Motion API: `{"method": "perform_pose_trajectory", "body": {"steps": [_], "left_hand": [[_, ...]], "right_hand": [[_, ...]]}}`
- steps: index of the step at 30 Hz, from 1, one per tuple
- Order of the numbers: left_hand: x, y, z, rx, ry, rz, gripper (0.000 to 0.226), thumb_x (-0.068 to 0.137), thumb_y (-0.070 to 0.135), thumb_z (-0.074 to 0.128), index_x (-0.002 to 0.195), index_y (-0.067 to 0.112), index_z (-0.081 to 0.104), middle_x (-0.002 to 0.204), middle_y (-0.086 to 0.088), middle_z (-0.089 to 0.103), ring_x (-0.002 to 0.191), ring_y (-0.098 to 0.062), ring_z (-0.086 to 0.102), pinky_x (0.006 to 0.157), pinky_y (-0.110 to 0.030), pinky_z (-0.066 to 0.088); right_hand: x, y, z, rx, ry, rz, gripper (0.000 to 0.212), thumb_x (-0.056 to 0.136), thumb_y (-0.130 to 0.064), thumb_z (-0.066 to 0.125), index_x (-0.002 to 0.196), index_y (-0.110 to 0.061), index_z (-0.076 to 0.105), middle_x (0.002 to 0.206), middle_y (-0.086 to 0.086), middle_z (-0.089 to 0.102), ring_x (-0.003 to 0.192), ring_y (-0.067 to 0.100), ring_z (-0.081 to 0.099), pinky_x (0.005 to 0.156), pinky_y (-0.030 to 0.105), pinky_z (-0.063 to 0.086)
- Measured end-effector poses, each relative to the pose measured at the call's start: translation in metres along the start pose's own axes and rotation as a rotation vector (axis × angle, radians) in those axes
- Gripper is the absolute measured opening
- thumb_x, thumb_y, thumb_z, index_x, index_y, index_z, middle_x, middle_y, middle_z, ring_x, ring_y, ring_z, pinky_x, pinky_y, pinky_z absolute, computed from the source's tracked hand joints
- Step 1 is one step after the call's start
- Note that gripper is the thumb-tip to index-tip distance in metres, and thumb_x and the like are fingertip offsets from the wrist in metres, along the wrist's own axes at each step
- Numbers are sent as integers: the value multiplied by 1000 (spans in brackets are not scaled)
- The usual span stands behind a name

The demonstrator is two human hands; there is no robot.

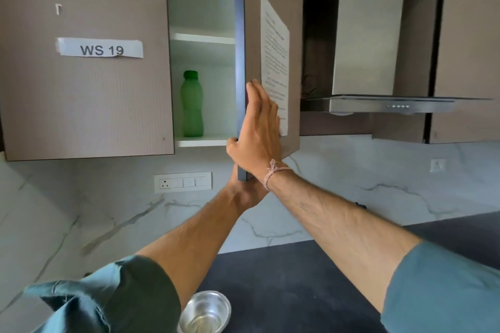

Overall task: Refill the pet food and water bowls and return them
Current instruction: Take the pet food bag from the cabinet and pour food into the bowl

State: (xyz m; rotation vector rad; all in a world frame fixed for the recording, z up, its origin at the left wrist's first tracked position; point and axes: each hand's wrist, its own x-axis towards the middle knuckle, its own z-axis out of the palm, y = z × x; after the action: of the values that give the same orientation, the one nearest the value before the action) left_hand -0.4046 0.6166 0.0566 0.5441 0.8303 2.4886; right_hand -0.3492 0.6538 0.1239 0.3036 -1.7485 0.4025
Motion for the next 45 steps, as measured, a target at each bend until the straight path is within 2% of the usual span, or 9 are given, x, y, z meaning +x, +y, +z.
{"method": "perform_pose_trajectory", "body": {"steps": [5, 9, 14, 17, 22, 28, 35, 40, 45], "left_hand": [[11, -57, 57, 175, 86, -27, 27, 100, 13, 45, 104, -3, 66, 108, -19, 66, 107, -31, 63, 109, -44, 49], [29, -103, 93, 204, 145, -77, 17, 100, -1, 45, 106, -4, 60, 90, -18, 68, 87, -32, 66, 92, -42, 56], [47, -146, 127, 146, 146, -112, 12, 103, 9, 57, 101, -2, 61, 89, -16, 70, 73, -27, 69, 60, -37, 62], [54, -159, 137, 144, 137, -92, 15, 101, 13, 63, 108, -1, 62, 98, -16, 69, 79, -27, 69, 69, -39, 60], [65, -155, 116, 269, 72, -109, 16, 99, 18, 65, 97, 3, 62, 82, -12, 61, 70, -23, 66, 77, -38, 61], [80, -88, 27, 478, 239, 28, 13, 96, 18, 66, 105, 9, 66, 101, -7, 66, 82, -25, 71, 74, -34, 60], [70, 71, -107, 424, 552, 199, 24, 96, 22, 67, 114, 7, 65, 104, -10, 70, 74, -23, 71, 59, -31, 57], [69, 176, -189, 369, 682, 296, 38, 101, 30, 59, 134, 12, 59, 134, -11, 59, 92, -25, 68, 86, -39, 57], [76, 241, -232, 319, 705, 403, 73, 92, 54, 67, 145, 10, 44, 128, -11, 57, 107, -30, 65, 90, -42, 55]], "right_hand": [[-12, 55, -89, 76, 57, 24, 98, 66, 3, 74, 154, 6, 30, 158, 21, 34, 145, 35, 36, 119, 40, 38], [-17, 99, -140, 120, 80, 137, 95, 67, 13, 63, 153, 9, 25, 157, 23, 31, 149, 36, 31, 124, 40, 28], [-21, 143, -176, 110, 52, 307, 97, 75, 14, 57, 160, -1, 13, 164, 17, 21, 152, 29, 23, 118, 15, 19], [-20, 157, -189, 141, 58, 363, 96, 77, 15, 56, 161, -3, 13, 165, 14, 20, 152, 24, 21, 106, -6, 9], [-12, 137, -180, -114, 240, 310, 96, 66, 1, 58, 157, -4, 28, 162, 15, 28, 147, 36, 30, 115, 49, 27], [13, 104, -114, -257, 242, -50, 73, 60, -4, 50, 133, -4, 53, 156, 17, 40, 145, 38, 37, 112, 56, 30], [23, 60, 55, -23, -192, -32, 63, 69, 1, 66, 131, -4, 56, 146, 17, 47, 125, 39, 51, 93, 48, 44], [43, 37, 181, 75, -461, -8, 62, 83, -2, 69, 141, -6, 45, 145, 15, 44, 129, 32, 50, 105, 44, 46], [63, 7, 271, 197, -565, 118, 74, 94, -15, 67, 154, -1, 26, 144, 24, 50, 129, 38, 53, 106, 47, 47]]}}
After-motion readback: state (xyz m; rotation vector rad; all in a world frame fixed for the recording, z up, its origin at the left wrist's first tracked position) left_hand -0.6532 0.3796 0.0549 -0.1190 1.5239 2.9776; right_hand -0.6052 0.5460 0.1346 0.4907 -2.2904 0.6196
